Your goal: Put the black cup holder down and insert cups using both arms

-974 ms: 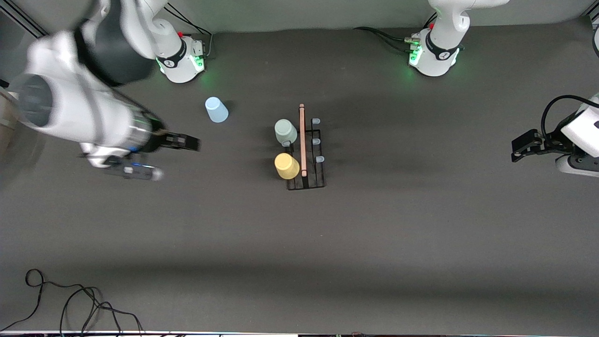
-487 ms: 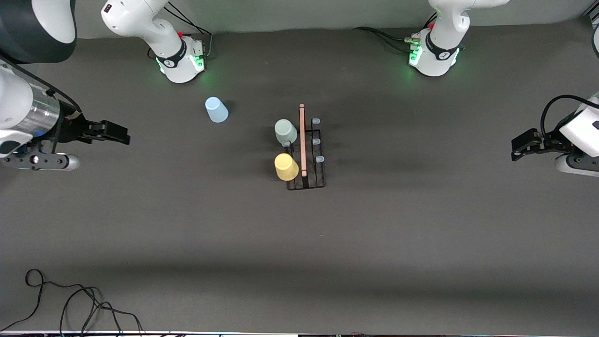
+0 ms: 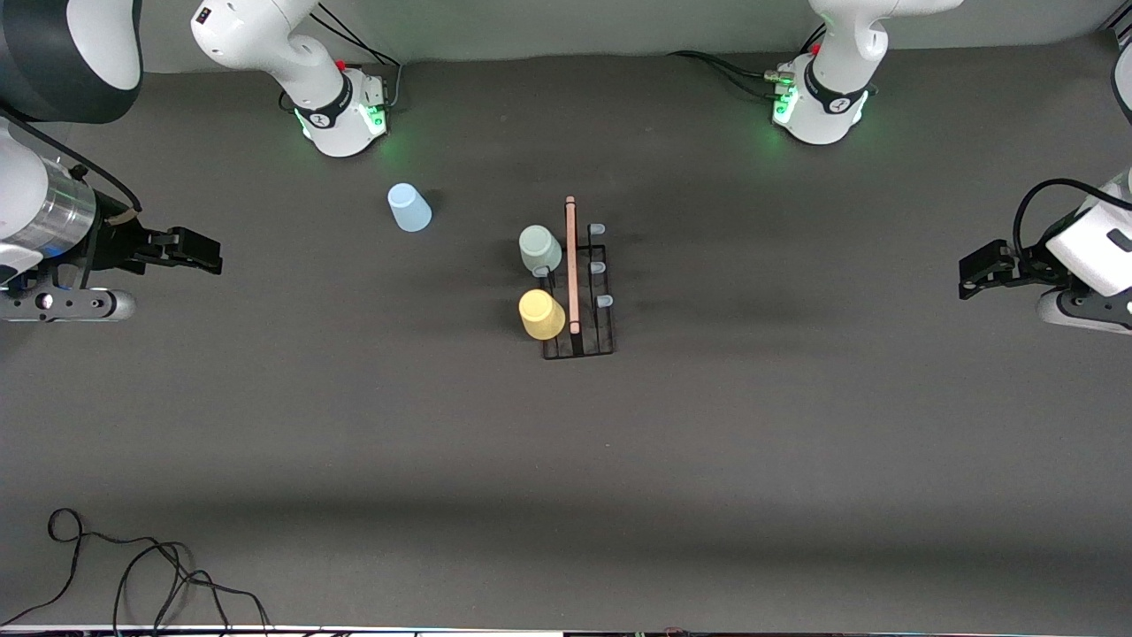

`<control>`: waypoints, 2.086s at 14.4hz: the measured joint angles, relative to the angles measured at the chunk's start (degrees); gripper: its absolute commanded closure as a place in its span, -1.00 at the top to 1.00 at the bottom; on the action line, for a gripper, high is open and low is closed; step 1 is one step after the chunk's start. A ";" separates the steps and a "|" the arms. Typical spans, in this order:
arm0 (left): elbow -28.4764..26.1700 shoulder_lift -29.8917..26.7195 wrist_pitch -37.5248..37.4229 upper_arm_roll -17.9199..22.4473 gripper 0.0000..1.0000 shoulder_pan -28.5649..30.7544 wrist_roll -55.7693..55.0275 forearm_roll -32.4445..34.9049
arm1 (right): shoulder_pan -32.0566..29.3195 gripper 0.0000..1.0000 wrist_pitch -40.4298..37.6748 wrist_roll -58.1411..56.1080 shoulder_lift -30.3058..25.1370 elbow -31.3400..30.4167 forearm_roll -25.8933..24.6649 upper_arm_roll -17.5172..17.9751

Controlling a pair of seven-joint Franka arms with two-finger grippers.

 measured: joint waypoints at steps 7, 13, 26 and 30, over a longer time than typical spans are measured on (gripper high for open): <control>0.00 0.14 0.00 0.00 1.00 0.00 0.00 0.02 | -9.47 1.00 0.00 -0.28 -0.42 0.28 -0.15 8.86; 0.00 0.14 0.06 0.00 1.00 0.00 -0.01 0.04 | -33.04 1.00 -0.44 -0.55 -3.73 0.67 -4.69 34.13; 0.06 0.15 0.30 0.27 1.00 0.13 -0.04 0.09 | -51.48 1.00 13.26 -2.07 -17.64 -15.86 -7.78 52.62; 0.05 0.24 0.97 0.36 1.00 0.22 -0.04 0.10 | -52.47 1.00 13.24 -1.85 -17.50 -15.60 -7.78 53.40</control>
